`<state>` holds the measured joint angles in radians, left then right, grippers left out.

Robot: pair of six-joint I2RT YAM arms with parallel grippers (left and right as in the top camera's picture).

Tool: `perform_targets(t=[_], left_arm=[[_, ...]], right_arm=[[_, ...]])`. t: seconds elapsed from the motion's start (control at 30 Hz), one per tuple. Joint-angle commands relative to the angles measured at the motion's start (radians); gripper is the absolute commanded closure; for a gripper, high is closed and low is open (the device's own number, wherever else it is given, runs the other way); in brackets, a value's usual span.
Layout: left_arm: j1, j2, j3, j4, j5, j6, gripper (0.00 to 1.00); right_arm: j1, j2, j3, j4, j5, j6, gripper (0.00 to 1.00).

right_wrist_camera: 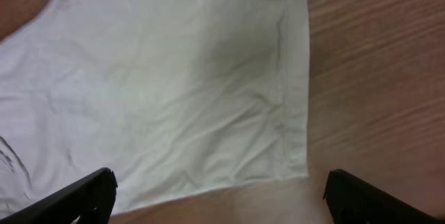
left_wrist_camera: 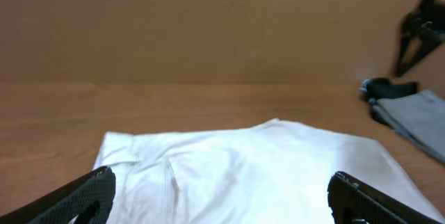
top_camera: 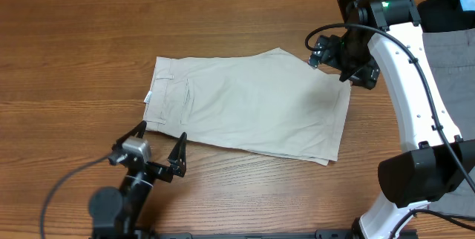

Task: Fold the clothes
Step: 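Release the pants and raise the right gripper away, then move the left gripper to the pants' left end and grasp it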

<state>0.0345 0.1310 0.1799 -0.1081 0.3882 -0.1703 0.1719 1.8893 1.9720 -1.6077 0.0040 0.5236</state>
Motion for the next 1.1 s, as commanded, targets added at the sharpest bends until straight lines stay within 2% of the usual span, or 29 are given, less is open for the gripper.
perform_targets(t=[0.0, 0.13, 0.23, 0.27, 0.33, 0.43, 0.57, 0.7, 0.77, 0.8, 0.83, 0.87, 0.93, 0.97, 1.0, 1.03, 1.07], left_arm=[[0.004, 0.21, 0.235, -0.05, 0.11, 0.072, 0.0], [0.004, 0.562, 0.536, -0.249, 0.225, 0.166, 0.0], [0.004, 0.842, 0.816, -0.542, 0.249, 0.228, 0.0], [0.004, 1.0, 0.971, -0.686, 0.249, 0.238, 0.0], [0.004, 1.144, 1.092, -0.758, 0.253, 0.225, 0.0], [0.004, 1.303, 1.169, -0.799, 0.259, 0.216, 0.0], [0.002, 1.463, 1.18, -0.776, 0.347, 0.185, 0.0], [-0.026, 1.582, 1.18, -0.816, 0.191, 0.18, 0.0], [-0.046, 1.627, 1.18, -0.824, 0.084, 0.122, 0.02], [-0.058, 1.647, 1.18, -0.824, 0.032, 0.09, 0.15], [-0.069, 1.662, 1.18, -0.82, -0.007, 0.07, 0.45], [-0.081, 1.676, 1.18, -0.81, -0.056, 0.048, 0.6], [-0.1, 1.691, 1.18, -0.791, -0.113, 0.035, 0.71], [-0.108, 1.696, 1.18, -0.78, -0.134, 0.035, 0.75], [-0.115, 1.701, 1.18, -0.768, -0.16, 0.035, 0.78], [-0.121, 1.707, 1.18, -0.756, -0.187, 0.035, 0.86], [-0.126, 1.712, 1.18, -0.746, -0.209, 0.035, 0.89]], right_arm=[[0.003, -0.032, -0.004, 0.025, 0.002, -0.004, 0.0], [0.003, -0.032, -0.004, 0.036, 0.006, -0.005, 0.0], [0.003, -0.032, -0.004, 0.037, 0.049, -0.004, 0.0], [0.003, -0.032, -0.004, 0.036, 0.068, -0.005, 0.0], [0.003, -0.032, -0.004, 0.035, 0.07, -0.008, 0.0], [0.003, -0.032, -0.004, 0.036, 0.07, -0.008, 0.0], [0.003, -0.032, -0.004, 0.04, 0.071, -0.008, 0.0], [0.003, -0.032, -0.004, 0.052, 0.074, -0.008, 0.0], [0.003, -0.032, -0.004, 0.059, 0.073, -0.008, 0.0], [0.003, -0.032, -0.005, 0.063, 0.073, -0.007, 0.0], [0.003, -0.032, -0.008, 0.068, 0.073, -0.007, 0.0], [0.003, -0.032, -0.016, 0.074, 0.073, -0.007, 0.0], [0.003, -0.032, -0.036, 0.087, 0.072, -0.007, 0.0], [0.003, -0.032, -0.052, 0.095, 0.07, -0.007, 0.05], [0.003, -0.032, -0.075, 0.108, 0.066, -0.006, 0.14], [0.003, -0.032, -0.101, 0.122, 0.06, -0.005, 0.25], [0.003, -0.032, -0.129, 0.137, 0.047, -0.003, 0.41]])
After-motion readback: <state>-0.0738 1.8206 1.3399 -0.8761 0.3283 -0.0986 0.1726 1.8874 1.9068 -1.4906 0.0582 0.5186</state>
